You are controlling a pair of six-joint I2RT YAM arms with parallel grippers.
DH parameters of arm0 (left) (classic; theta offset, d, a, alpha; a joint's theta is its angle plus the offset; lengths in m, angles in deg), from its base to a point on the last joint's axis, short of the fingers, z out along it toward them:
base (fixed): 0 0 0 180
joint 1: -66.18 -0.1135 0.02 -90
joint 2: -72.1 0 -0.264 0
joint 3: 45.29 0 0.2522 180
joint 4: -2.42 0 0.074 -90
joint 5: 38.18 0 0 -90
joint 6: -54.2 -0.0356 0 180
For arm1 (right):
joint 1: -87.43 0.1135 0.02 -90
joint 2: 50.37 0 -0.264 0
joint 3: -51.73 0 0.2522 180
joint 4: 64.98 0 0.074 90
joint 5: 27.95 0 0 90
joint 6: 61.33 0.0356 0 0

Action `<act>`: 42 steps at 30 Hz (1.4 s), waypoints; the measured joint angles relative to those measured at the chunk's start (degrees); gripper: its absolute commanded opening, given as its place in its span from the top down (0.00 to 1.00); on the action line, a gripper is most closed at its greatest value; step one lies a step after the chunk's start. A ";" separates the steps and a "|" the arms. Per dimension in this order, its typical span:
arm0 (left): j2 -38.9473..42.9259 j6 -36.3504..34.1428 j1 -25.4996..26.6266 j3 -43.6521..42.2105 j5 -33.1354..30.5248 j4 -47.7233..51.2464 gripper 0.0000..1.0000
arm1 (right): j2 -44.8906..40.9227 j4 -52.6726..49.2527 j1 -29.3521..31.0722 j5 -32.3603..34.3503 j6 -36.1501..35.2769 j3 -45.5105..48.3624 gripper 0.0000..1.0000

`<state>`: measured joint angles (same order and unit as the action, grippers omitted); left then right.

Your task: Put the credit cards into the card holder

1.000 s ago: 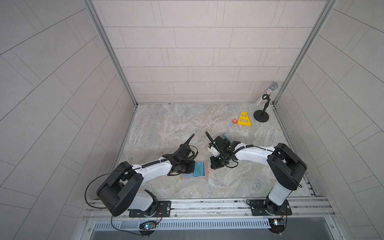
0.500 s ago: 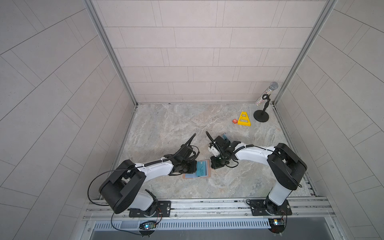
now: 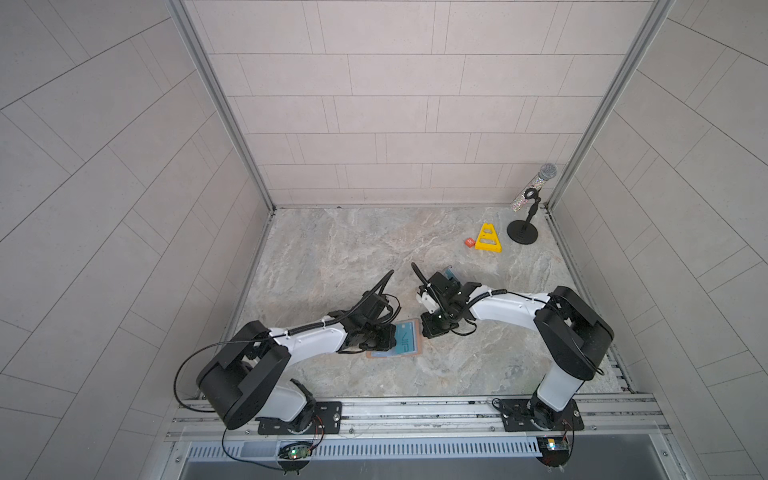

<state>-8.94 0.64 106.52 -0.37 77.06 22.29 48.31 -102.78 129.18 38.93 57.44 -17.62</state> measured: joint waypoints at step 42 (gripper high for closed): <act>9.79 0.02 0.24 -3.52 -5.60 3.72 0.95 | -11.50 -2.38 3.45 1.18 0.33 -4.00 0.72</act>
<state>0.86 0.67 106.76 -3.89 71.46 26.01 36.81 -105.16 132.64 40.11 57.77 -21.62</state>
